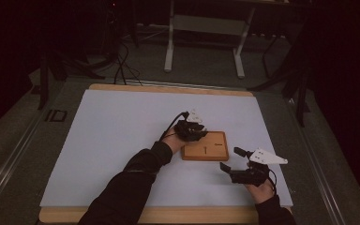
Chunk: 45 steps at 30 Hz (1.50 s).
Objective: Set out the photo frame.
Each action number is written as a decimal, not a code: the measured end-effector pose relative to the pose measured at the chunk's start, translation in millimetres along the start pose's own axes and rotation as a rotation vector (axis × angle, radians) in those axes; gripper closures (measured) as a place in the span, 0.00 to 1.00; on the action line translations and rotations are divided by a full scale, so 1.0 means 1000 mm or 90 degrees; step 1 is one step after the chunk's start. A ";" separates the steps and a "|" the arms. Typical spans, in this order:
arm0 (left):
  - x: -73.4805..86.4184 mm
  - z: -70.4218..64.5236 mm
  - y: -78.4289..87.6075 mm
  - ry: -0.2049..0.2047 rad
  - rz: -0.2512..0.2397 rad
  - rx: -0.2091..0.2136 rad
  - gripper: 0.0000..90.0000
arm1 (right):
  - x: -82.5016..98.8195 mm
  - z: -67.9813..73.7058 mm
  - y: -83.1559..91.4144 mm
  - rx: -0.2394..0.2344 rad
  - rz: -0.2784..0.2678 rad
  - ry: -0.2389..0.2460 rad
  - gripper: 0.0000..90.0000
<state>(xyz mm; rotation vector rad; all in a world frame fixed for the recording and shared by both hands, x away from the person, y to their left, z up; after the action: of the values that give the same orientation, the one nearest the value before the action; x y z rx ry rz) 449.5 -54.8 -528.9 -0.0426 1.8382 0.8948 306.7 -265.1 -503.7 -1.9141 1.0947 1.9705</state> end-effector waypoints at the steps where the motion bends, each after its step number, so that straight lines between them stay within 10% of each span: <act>1: 0.000 0.001 -0.001 0.000 0.001 -0.001 0.77 | 0.000 0.000 0.001 0.001 0.000 0.001 0.12; 23: 0.001 0.002 -0.010 0.000 0.009 0.016 0.94 | 0.004 0.007 -0.008 -0.020 0.043 0.033 0.12; 29: -0.001 0.004 -0.010 0.005 0.020 0.027 0.94 | 0.001 0.010 -0.011 0.004 0.068 0.097 0.14; 45: -0.009 0.017 -0.012 0.045 0.060 0.077 0.94 | 0.029 0.032 -0.034 0.195 0.272 0.620 0.40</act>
<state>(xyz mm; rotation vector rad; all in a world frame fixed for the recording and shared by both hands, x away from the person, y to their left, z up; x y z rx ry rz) 472.2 -57.2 -531.1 0.0903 1.9701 0.8548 297.5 -231.7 -546.4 -2.6367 2.0063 0.7959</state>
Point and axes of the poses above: each handheld gripper's, and its own axes: y roughly backward along the jaws, x roughly out of its underside, z roughly to its left, the point moved 3 cm from there along -y, roughly forward along the jaws, and after that the axes turned 11 degrees about y, right-handed, at the moved point
